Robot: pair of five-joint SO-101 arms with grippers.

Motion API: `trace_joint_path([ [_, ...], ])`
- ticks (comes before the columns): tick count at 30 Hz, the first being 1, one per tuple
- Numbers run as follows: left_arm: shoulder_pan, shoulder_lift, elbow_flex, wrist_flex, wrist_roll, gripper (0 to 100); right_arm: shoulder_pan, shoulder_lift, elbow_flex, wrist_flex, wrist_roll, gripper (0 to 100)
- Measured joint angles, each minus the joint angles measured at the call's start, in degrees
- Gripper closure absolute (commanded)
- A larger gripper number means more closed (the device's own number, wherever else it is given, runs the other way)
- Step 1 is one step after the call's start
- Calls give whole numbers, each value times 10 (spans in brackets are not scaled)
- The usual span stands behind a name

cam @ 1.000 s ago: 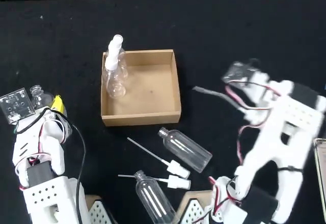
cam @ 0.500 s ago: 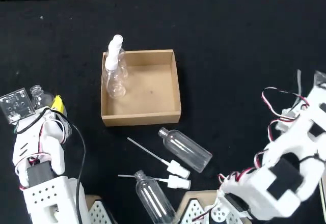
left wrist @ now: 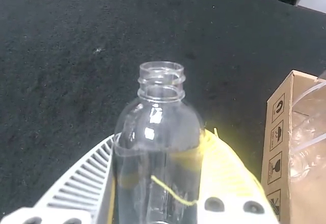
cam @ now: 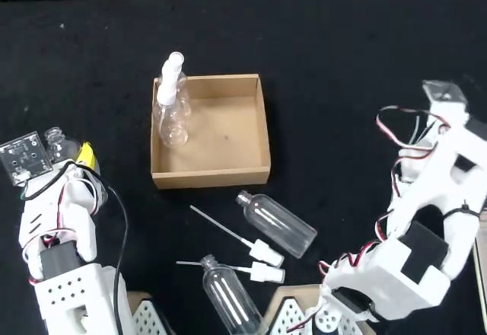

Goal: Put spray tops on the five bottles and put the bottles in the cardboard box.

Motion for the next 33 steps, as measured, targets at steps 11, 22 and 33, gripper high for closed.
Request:
trace_joint_path([
  [11, 0, 0, 0, 0, 0, 960, 31, 4, 18, -60, 732, 609],
  [22, 0, 0, 0, 0, 0, 960, 29, 4, 191, -297, 858, 613],
  [33, 0, 0, 0, 0, 0, 960, 11, 4, 223, -305, 858, 739],
])
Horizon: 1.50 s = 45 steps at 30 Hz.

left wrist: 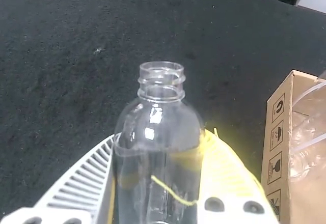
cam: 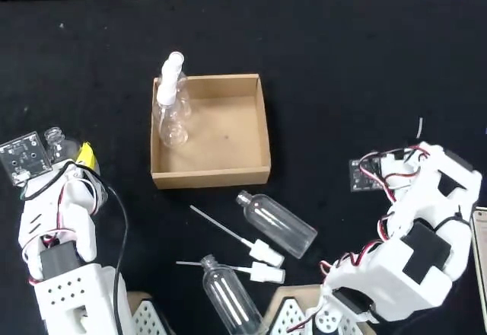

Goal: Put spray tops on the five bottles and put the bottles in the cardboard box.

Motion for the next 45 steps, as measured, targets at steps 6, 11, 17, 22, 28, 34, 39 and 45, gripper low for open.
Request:
trace_joint_path([
  [6, 0, 0, 0, 0, 0, 960, 1, -4, 25, -5, -75, 825],
  [11, 0, 0, 0, 0, 0, 960, 2, -16, 33, -5, -303, 825],
  [17, 0, 0, 0, 0, 0, 960, 1, -59, 33, 1, -669, 825],
  [22, 0, 0, 0, 0, 0, 960, -11, -66, 23, 81, -777, 720],
  [28, 0, -3, 13, 0, 0, 960, -25, -66, -43, 156, -616, 674],
  [34, 0, -4, 13, 0, 0, 960, -24, -51, -81, 158, -350, 674],
  [39, 0, -4, 13, 0, 0, 960, -24, 10, -88, 158, -267, 727],
  [45, 0, -4, 13, 0, 0, 960, -24, 85, -135, 158, -251, 822],
])
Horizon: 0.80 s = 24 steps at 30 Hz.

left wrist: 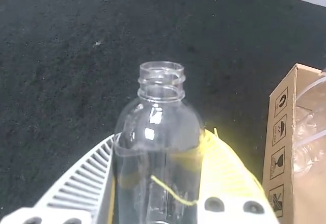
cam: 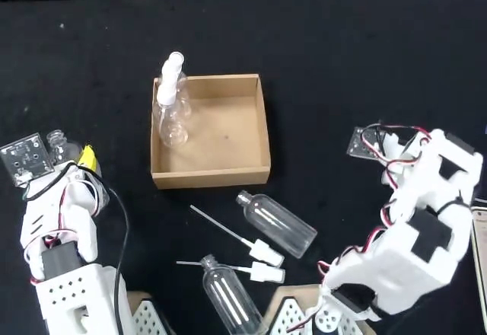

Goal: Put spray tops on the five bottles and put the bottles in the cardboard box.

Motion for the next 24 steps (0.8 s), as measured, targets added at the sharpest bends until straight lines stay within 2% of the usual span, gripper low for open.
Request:
trace_joint_path([
  [4, 0, 0, 0, 0, 0, 960, 0, 11, -25, 3, 0, 979],
  [8, 0, 0, 0, 0, 0, 960, 0, 11, -48, 5, -4, 983],
  [10, 0, 0, 0, 0, 0, 960, -1, 11, -69, 5, -43, 988],
  [16, 0, 0, 0, 0, 0, 960, -55, 11, -178, 69, -250, 988],
  [24, 0, 0, 0, 0, 0, 964, -142, 6, -407, 319, -556, 988],
])
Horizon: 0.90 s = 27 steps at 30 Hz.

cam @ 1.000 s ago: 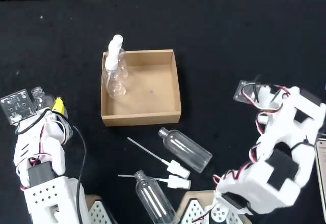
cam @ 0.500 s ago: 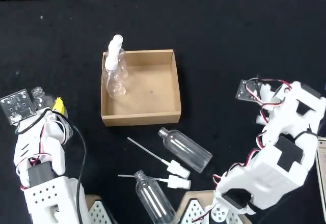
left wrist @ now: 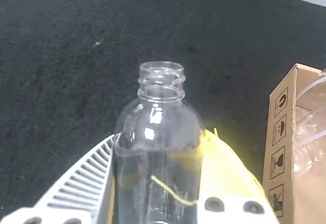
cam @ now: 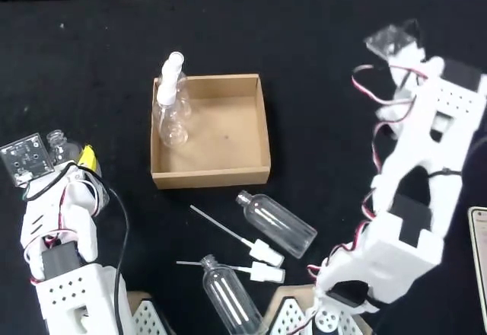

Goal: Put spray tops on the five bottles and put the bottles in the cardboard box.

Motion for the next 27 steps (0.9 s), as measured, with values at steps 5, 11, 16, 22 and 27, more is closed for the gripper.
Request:
trace_joint_path([
  [5, 0, 0, 0, 0, 0, 964, -60, -56, -40, 72, -91, 988],
  [11, 0, -64, 0, 46, 0, 964, -113, -147, -38, 78, -164, 988],
  [16, 37, -180, 0, 98, 0, 962, -193, -253, 26, 78, -228, 988],
  [22, 46, -171, 11, 94, 0, 960, -331, -394, 50, 74, -316, 988],
  [27, 47, -182, 11, 88, 2, 960, -467, -458, 52, -11, -412, 988],
])
